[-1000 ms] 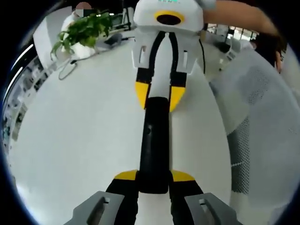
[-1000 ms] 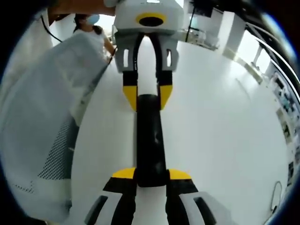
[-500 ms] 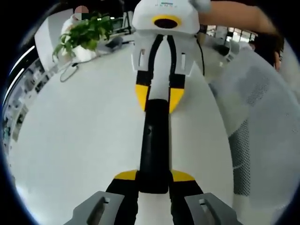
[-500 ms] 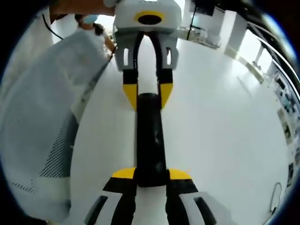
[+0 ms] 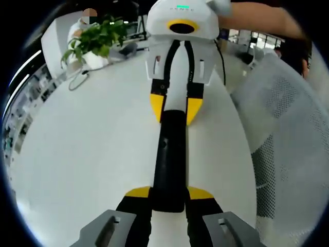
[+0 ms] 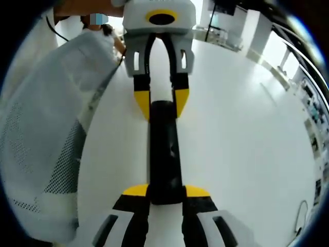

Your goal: Press the specified remote control buttons in sequence, fully releasing each button before pressing the next.

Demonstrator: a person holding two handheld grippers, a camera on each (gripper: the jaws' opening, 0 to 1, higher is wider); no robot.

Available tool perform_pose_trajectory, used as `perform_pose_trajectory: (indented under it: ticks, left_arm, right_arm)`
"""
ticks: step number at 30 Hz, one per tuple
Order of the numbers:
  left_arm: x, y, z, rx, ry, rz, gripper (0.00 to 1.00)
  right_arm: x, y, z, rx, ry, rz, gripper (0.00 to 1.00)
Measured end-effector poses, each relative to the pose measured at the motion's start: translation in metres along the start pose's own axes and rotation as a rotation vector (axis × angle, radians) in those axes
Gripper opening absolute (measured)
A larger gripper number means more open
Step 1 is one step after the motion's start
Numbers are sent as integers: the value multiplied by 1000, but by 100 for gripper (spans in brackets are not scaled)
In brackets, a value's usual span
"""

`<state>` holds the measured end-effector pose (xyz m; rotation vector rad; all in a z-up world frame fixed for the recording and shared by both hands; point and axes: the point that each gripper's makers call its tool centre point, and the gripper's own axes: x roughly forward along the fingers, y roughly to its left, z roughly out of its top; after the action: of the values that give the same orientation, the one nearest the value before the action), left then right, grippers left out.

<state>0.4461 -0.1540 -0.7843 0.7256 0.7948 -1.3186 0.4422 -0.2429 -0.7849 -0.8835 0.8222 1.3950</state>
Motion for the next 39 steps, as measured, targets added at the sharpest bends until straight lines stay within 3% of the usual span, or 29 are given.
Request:
perform_pose_trajectory:
  ticks: [14,20,28,39]
  left_arm:
    - [1,0,0,-9,0,1,24]
    - [1,1,0,-7,-2,-1,24]
    - [2,2,0,-3,3,-3,24]
    - [2,1,0,-1,3,-4,24]
  right_arm:
    - [-15,-1,-7,24,8,-22,19]
    - [-22,-1,-7,23,6,-27,11]
    - [-23,-4,-4,-15,11,-31,0]
    - [-24,-7,2,-60,34,-20,0]
